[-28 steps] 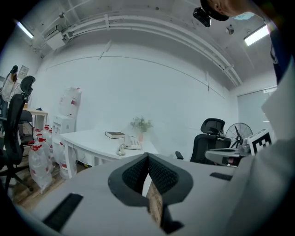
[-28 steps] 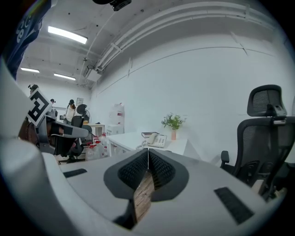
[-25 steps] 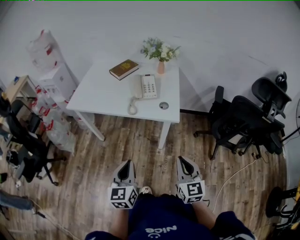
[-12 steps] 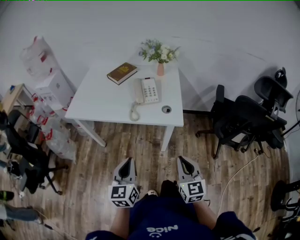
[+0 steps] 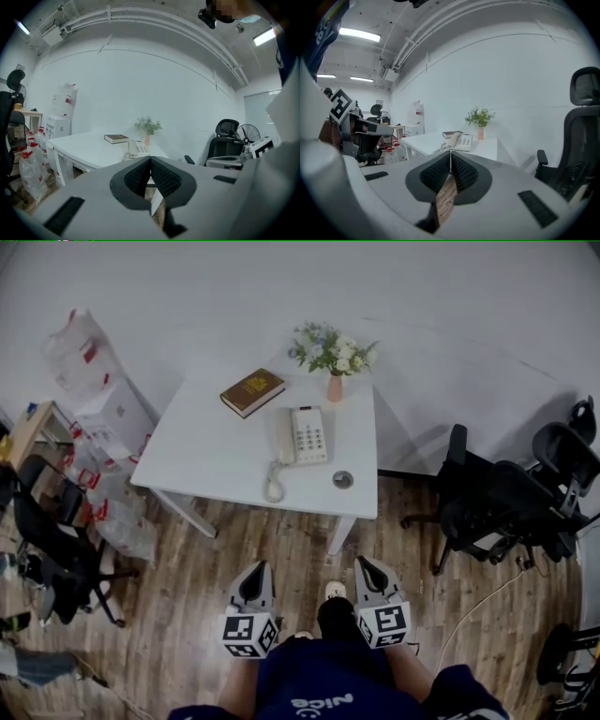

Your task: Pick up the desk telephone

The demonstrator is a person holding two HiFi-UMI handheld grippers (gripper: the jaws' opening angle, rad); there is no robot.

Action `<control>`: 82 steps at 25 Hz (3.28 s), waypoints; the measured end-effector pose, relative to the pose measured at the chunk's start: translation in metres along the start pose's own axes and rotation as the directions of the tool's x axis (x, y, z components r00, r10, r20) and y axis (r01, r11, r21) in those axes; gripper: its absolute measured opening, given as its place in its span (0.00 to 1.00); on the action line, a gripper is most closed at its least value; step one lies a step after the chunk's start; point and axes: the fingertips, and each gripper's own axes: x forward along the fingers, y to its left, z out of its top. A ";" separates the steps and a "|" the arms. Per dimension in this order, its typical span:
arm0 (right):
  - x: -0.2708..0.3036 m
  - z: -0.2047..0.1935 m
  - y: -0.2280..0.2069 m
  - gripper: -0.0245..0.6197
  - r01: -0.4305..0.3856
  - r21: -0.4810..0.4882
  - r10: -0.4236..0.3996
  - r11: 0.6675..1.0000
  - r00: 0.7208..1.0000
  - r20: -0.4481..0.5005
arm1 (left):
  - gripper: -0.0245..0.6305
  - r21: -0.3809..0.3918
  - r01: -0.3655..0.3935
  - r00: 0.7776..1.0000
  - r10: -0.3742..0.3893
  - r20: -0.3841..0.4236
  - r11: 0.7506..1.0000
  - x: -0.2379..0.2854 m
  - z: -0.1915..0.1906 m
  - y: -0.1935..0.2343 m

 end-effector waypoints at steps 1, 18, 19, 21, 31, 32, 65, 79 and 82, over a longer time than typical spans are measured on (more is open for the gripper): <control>0.009 0.005 -0.005 0.08 -0.009 -0.007 0.009 1.000 1.000 0.001 | 0.06 -0.001 -0.005 1.000 0.005 -0.005 1.000 0.008 0.001 0.000; 0.144 0.042 -0.085 0.07 -0.162 -0.049 0.163 0.985 0.987 -0.001 | 0.06 -0.034 -0.068 0.997 0.068 -0.026 0.997 0.146 0.030 -0.002; 0.148 0.043 -0.089 0.08 -0.167 -0.052 0.168 0.984 0.986 -0.001 | 0.06 -0.036 -0.069 0.997 0.068 -0.025 0.997 0.153 0.031 -0.003; 0.157 0.044 -0.098 0.08 -0.177 -0.058 0.177 0.983 0.984 -0.010 | 0.06 -0.040 -0.067 0.997 0.066 -0.026 0.997 0.165 0.031 -0.007; 0.185 0.045 -0.098 0.08 -0.212 -0.030 0.211 0.977 0.976 -0.046 | 0.06 -0.060 -0.061 0.996 0.058 -0.062 0.996 0.200 0.031 0.004; 0.190 0.046 -0.096 0.07 -0.211 -0.026 0.210 0.977 0.977 -0.047 | 0.06 -0.059 -0.060 0.996 0.056 -0.064 0.996 0.204 0.032 0.009; 0.359 0.069 -0.106 0.08 0.129 0.046 -0.119 0.991 0.976 -0.184 | 0.06 -0.198 0.227 0.933 -0.271 -0.238 0.954 0.372 0.065 0.149; 0.394 0.048 -0.139 0.31 0.040 0.300 0.071 0.953 0.934 -0.350 | 0.45 -0.448 0.177 0.850 -0.366 -0.380 0.876 0.401 0.039 0.149; 0.409 0.032 -0.142 0.35 0.017 0.406 0.156 0.914 0.908 -0.389 | 0.52 -0.580 0.142 0.826 -0.419 -0.377 0.802 0.413 0.031 0.150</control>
